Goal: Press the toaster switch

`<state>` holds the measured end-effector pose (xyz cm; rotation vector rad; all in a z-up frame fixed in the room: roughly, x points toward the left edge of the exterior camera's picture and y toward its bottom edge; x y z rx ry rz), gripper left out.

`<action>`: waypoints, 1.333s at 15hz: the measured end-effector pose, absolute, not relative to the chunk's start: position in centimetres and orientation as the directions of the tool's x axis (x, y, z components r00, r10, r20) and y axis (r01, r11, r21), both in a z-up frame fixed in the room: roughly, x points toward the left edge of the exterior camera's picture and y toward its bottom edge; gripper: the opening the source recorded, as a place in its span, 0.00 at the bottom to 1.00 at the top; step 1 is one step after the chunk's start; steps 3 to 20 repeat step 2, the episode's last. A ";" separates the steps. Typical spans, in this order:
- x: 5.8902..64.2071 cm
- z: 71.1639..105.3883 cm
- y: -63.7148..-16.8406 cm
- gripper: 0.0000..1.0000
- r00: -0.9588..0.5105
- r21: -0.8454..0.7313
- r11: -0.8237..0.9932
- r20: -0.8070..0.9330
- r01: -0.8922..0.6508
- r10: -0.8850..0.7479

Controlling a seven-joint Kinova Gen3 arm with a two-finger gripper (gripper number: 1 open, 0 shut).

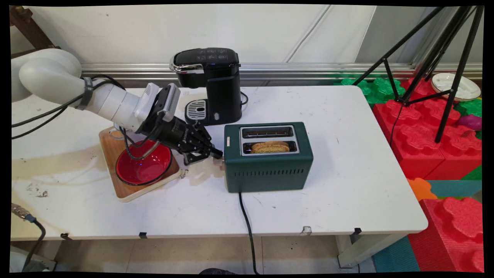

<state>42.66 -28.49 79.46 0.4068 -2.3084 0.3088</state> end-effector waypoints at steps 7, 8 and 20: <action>42.7 79.2 -28.5 0.00 -0.667 -0.099 0.922 0.719 -0.376 -0.195; 42.7 79.2 -28.5 0.00 -0.667 -0.099 0.922 0.719 -0.376 -0.195; 42.7 79.2 -28.5 0.00 -0.667 -0.099 0.922 0.719 -0.376 -0.195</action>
